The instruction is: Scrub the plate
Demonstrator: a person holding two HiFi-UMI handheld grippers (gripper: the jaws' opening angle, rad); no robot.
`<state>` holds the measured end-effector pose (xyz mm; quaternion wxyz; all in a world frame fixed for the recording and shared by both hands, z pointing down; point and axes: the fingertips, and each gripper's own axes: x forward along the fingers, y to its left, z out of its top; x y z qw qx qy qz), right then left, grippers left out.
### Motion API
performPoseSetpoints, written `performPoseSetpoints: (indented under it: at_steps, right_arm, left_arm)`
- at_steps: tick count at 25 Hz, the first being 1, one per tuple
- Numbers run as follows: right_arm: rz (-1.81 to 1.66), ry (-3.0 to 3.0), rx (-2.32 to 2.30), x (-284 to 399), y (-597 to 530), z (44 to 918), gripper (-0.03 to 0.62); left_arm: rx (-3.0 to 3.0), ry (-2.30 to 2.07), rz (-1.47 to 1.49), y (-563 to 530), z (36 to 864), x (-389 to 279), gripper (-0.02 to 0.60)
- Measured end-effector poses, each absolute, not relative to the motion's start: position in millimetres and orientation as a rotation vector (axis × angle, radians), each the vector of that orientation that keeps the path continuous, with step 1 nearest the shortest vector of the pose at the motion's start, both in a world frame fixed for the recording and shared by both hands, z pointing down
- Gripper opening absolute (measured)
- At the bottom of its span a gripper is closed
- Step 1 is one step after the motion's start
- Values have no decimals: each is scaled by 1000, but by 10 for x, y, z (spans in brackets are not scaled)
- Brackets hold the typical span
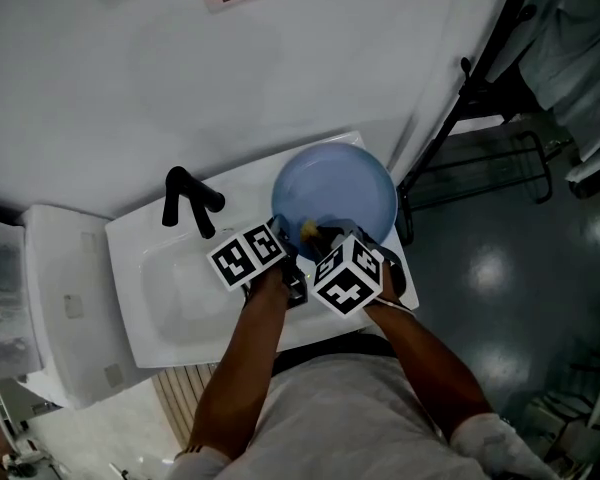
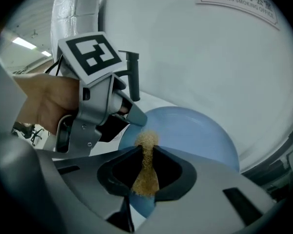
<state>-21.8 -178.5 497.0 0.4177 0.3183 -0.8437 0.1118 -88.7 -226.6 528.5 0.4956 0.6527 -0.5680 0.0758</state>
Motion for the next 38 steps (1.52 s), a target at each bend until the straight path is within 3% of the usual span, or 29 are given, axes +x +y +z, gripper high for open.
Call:
performPoseSetpoints:
  at_steps: [22,29,38]
  right_arm:
    - [259,-2033,1064,690,-2100,4873,63]
    - [336,-2220,1181,685,-2088,4571,63]
    - [371,-2510,1260,682,-1983,3872,63]
  left_arm:
    - [1627,-1387,190,-2249,5275,-881,36]
    - [1723,-1418,215,-2218,5143,-957,142]
    - [2019,-1505,161,-2087,4351,-1080,150]
